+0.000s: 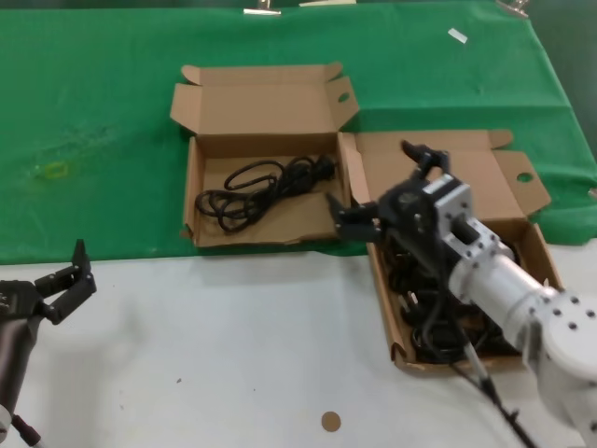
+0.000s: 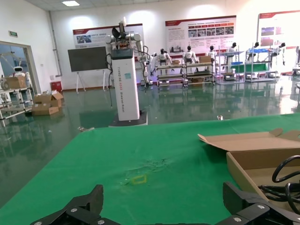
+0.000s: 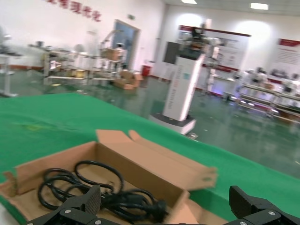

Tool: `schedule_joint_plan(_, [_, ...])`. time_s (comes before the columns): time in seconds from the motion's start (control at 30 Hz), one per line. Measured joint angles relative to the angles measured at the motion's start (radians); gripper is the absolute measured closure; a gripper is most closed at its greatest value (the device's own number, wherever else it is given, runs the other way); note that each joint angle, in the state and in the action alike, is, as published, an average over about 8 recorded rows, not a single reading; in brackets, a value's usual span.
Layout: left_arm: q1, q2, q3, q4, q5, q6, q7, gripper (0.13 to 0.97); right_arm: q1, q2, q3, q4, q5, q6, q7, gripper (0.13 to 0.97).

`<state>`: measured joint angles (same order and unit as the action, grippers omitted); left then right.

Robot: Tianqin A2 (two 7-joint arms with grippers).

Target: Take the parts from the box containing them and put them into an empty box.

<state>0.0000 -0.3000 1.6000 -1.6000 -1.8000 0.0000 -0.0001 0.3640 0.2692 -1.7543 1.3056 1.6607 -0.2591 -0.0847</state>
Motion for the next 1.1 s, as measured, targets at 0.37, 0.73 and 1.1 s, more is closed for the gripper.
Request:
schedule_joint_plan(0.37, [0.0, 0.0, 0.0, 0.0, 0.0, 0.0, 0.0, 0.163, -0.205, 0.017, 0.087, 0.166, 0.078, 0.146, 0.048, 0.129])
schedule_joint_plan(0.73, [0.0, 0.0, 0.0, 0.0, 0.0, 0.0, 0.0, 0.132, -0.316, 0.027, 0.134, 0.256, 0.121, 0.225, 0.074, 0.129])
schedule_joint_plan(1.1, [0.0, 0.0, 0.0, 0.0, 0.0, 0.0, 0.0, 0.132, -0.317, 0.027, 0.134, 0.256, 0.121, 0.226, 0.074, 0.129])
